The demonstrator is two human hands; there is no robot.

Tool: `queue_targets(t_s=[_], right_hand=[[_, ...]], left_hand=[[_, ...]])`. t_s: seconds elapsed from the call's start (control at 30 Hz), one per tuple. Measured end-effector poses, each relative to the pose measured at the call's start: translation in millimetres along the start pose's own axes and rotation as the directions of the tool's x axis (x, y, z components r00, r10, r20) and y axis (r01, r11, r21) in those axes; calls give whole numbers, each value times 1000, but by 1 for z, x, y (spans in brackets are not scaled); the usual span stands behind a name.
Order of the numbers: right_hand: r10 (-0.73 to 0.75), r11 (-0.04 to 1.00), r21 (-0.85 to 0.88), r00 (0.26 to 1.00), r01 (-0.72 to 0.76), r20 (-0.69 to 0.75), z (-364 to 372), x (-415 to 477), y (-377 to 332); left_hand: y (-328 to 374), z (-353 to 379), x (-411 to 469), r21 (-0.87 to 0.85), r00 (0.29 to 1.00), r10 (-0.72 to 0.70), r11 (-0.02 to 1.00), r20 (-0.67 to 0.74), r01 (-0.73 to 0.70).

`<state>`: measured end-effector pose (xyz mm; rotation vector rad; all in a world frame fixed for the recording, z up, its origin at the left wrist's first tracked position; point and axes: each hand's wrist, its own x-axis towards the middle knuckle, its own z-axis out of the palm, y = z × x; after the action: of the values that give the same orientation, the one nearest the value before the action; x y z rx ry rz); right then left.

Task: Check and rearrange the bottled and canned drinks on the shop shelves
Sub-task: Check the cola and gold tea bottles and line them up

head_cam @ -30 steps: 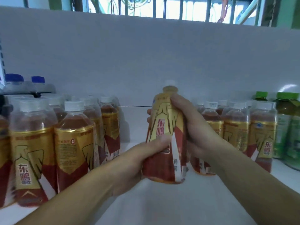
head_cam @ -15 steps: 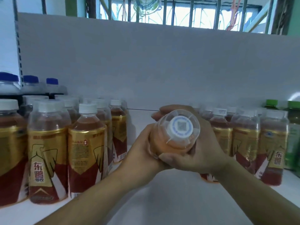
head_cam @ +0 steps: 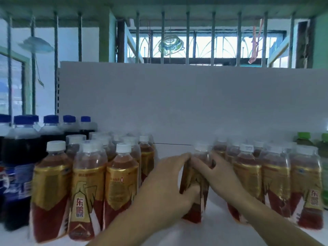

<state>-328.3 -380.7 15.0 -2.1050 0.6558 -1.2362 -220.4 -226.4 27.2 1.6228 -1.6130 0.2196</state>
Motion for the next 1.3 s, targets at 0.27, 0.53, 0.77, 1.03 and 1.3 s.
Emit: queue_targets(t_s=[0.27, 0.53, 0.77, 1.03, 1.3], right_hand=[[203, 967, -221, 903, -125, 378, -7, -6, -18], [303, 947, -216, 882, -237, 360, 2, -2, -15], [318, 939, -203, 924, -277, 212, 60, 43, 7], [273, 942, -229, 957, -244, 103, 109, 76, 21], [285, 923, -297, 953, -243, 105, 118, 82, 38]], left_hand=[[-37, -59, 1, 596, 924, 339, 784, -176, -174], [-72, -47, -8, 594, 902, 378, 782, -209, -190], [-75, -45, -10, 537, 878, 410, 812, -247, -228], [-81, -42, -9, 538, 848, 454, 803, -274, -256], [-81, -40, -7, 544, 859, 439, 803, -263, -244]])
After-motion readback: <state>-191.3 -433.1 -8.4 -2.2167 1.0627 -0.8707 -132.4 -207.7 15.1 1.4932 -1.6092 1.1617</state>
